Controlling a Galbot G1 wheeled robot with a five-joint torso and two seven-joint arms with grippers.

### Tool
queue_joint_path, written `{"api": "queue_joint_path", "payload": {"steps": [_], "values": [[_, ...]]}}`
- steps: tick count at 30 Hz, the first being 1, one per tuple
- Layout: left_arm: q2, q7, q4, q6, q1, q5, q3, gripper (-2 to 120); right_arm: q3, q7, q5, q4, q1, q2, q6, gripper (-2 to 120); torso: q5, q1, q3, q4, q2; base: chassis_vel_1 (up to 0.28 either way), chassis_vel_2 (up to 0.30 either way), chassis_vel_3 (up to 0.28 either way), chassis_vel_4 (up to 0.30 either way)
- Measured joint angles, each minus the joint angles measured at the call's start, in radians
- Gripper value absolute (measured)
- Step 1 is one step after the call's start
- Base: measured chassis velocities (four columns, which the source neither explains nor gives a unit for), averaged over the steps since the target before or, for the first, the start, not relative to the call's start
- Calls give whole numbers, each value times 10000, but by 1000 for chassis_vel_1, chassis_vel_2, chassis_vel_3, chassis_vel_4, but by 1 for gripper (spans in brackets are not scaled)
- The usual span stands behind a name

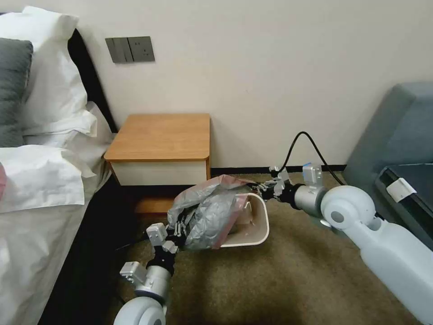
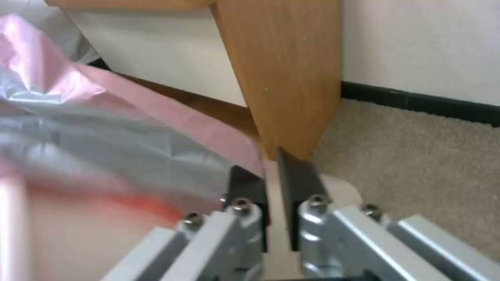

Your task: Pick up the garbage bag from the table and place it over the trash can.

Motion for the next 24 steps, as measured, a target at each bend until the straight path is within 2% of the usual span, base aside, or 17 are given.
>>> {"api": "queue_joint_path", "payload": {"steps": [1,5,9,12,14,17,18,21,23,24], "values": [[0,0,0,0,0,0,0,7,0,0,0,0,0,0,0,11,0,0,0,0,0,0,0,0,0],[39,-57,-31,94,-25,-149,-10,7,-41,262,-64,-77,10,9,14,30,0,0,0,1,0,0,0,0,0],[59,-83,-43,109,-19,-144,-18,7,-41,654,18,-77,-16,127,22,39,1,1,0,3,0,0,0,0,0],[73,-229,40,179,-104,-135,-71,7,373,1093,399,170,-361,140,31,55,0,0,0,4,0,0,0,0,0],[81,-284,73,232,-147,-138,-89,7,592,1106,404,270,-547,66,35,59,1,0,0,3,0,0,0,0,0],[87,-458,193,358,-331,-177,-117,7,1205,1167,370,614,-1086,-194,70,73,1,0,0,0,0,0,0,0,0],[87,-458,193,358,-331,-177,-117,7,1205,1167,370,614,-1086,-194,70,73,1,0,0,0,0,0,0,0,0],[76,-658,289,509,-538,-265,-109,7,1684,1533,513,988,-1439,-321,356,87,0,1,0,-1,0,0,0,0,0],[74,-684,313,536,-574,-286,-105,7,1744,1672,587,1061,-1485,-327,421,90,0,0,0,0,0,0,0,0,0],[74,-740,356,573,-626,-302,-90,7,1821,2060,876,1223,-1535,-319,523,96,0,1,0,0,0,0,0,0,0]]}}
